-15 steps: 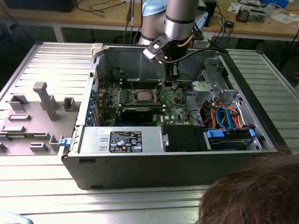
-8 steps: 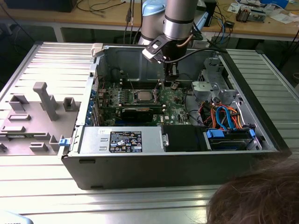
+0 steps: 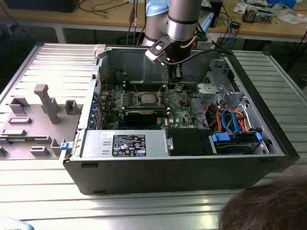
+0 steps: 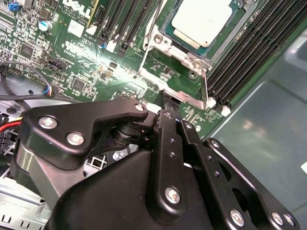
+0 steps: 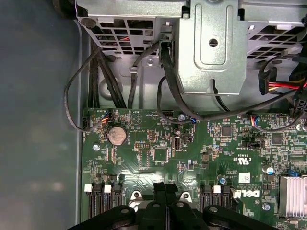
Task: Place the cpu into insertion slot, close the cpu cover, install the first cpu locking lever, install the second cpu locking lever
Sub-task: 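Close the cpu cover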
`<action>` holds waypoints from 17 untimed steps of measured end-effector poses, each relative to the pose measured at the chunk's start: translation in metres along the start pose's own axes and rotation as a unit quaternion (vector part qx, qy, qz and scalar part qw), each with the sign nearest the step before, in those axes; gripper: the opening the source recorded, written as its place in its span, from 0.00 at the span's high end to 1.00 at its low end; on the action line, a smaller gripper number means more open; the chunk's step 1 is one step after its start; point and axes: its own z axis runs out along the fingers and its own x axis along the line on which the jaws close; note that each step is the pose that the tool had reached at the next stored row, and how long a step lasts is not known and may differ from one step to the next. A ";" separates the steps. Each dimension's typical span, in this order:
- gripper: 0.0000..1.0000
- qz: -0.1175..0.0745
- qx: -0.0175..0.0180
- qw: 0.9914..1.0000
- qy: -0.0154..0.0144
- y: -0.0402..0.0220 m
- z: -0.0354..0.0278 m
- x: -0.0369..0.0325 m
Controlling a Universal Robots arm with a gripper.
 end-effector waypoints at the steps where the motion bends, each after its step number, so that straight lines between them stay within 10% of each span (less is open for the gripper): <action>1: 0.89 0.000 0.000 1.000 0.000 -0.0003 0.0000 0.0000; 17: 0.89 0.000 0.000 1.000 0.000 -0.0056 0.0002 0.0002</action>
